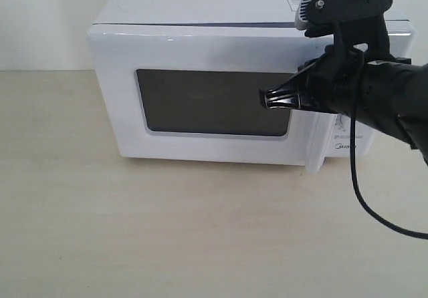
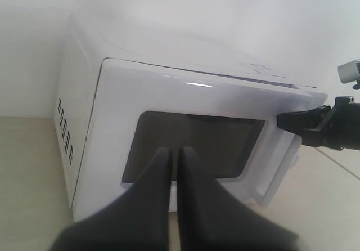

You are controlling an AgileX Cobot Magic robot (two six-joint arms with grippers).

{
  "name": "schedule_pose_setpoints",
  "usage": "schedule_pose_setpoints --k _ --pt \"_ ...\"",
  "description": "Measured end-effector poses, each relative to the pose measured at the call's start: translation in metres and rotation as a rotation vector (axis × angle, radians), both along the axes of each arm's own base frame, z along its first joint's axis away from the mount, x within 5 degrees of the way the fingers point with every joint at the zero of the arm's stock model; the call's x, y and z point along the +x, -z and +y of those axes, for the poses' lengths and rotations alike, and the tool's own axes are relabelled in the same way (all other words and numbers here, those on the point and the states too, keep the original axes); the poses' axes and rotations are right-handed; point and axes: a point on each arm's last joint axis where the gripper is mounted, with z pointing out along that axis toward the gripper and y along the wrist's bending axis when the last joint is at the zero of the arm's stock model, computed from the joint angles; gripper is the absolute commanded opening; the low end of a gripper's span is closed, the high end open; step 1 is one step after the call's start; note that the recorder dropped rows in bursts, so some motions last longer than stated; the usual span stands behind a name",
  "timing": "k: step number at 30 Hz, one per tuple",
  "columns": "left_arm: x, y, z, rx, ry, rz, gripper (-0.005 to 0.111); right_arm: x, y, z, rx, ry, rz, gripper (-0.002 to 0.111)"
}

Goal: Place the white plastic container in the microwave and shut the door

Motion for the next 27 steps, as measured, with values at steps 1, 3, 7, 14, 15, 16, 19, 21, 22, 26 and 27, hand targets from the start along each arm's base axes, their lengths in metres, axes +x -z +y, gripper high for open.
schedule_pose_setpoints --k 1,3,7,14,15,16,19,21,22,26,27 --pt "0.0000 0.0000 0.0000 0.000 0.000 0.000 0.004 0.0009 -0.0021 0.0008 0.006 0.000 -0.004 0.000" --pt "0.0000 0.0000 0.0000 0.000 0.000 0.000 0.004 0.0022 -0.0059 0.0029 0.018 -0.007 -0.009 0.000" --pt "0.0000 0.0000 0.0000 0.001 0.000 -0.001 0.004 0.0033 -0.0104 0.0077 0.032 -0.026 -0.012 0.000" --pt "0.0000 0.0000 0.0000 0.001 0.000 -0.001 0.004 0.0041 -0.0073 0.0095 0.034 -0.030 0.004 0.000" --pt "0.0000 0.0000 0.0000 0.001 0.000 -0.001 0.004 0.0041 -0.0073 0.0095 0.034 -0.030 0.004 0.000" --pt "0.0000 0.0000 0.0000 0.001 0.000 -0.001 0.004 0.0041 -0.0073 0.0095 0.034 -0.030 0.004 0.000" --pt "0.0000 0.0000 0.0000 0.001 0.000 -0.001 0.004 0.0041 -0.0073 0.0095 0.034 -0.030 0.004 0.000" --pt "0.0000 0.0000 0.0000 0.001 0.000 -0.001 0.004 0.0041 -0.0074 0.0094 0.033 -0.028 0.003 0.000" --pt "0.0000 0.0000 0.0000 0.001 0.000 -0.001 0.004 0.0041 -0.0074 0.0094 0.033 -0.028 0.003 0.000" --pt "0.0000 0.0000 0.0000 0.001 0.000 -0.001 0.004 0.0086 -0.0058 0.0019 0.041 -0.018 0.025 0.000" --pt "0.0000 0.0000 0.0000 0.001 0.000 -0.001 0.004 0.0098 -0.0055 -0.0004 0.043 -0.012 0.029 0.000"
